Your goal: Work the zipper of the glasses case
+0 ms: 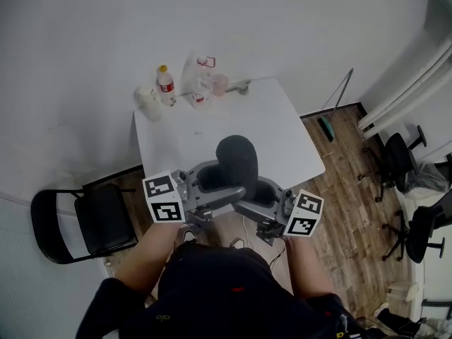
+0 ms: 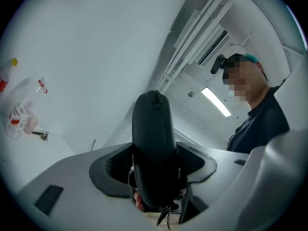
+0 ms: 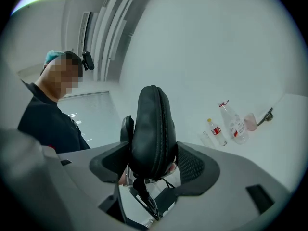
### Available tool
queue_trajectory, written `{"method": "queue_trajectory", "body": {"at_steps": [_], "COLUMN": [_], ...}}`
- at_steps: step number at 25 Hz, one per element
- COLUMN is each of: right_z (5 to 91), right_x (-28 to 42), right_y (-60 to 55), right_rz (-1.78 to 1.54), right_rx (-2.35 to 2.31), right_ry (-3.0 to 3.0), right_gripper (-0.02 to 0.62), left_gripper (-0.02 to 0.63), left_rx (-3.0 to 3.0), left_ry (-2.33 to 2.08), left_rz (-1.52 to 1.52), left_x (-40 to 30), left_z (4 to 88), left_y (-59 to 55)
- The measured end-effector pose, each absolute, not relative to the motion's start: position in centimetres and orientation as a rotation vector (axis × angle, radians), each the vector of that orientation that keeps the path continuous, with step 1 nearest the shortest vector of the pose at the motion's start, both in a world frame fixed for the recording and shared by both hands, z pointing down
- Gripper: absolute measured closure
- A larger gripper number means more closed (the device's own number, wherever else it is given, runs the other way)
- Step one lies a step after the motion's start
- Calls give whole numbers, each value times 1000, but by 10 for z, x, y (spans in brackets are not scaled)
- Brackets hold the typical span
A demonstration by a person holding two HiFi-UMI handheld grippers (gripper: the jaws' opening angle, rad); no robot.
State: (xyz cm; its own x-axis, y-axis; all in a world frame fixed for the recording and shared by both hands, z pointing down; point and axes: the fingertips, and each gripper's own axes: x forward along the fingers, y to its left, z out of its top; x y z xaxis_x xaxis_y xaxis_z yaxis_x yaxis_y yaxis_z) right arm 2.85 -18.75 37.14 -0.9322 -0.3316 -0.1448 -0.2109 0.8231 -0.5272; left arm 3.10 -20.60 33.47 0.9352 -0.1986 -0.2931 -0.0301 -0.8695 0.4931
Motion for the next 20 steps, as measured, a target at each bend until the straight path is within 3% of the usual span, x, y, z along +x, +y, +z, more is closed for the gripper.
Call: {"method": "queue_trajectory", "body": {"at_steps": [8,20], "right_z": [371,391], "right_x": [31,25], "right_y": [-181,-178], "right_rz": [-604,-495], "right_rx": [-398,-394], "right_ry": [2960,3242], "right_gripper": [299,310], "left_gripper": [296,293], "left_rx": [2775,2765], "left_ry": [-117,-101], "left_rz": [-224,-213], "left_x": [38,45], "left_z": [337,338], "left_y": [-196,-197]}}
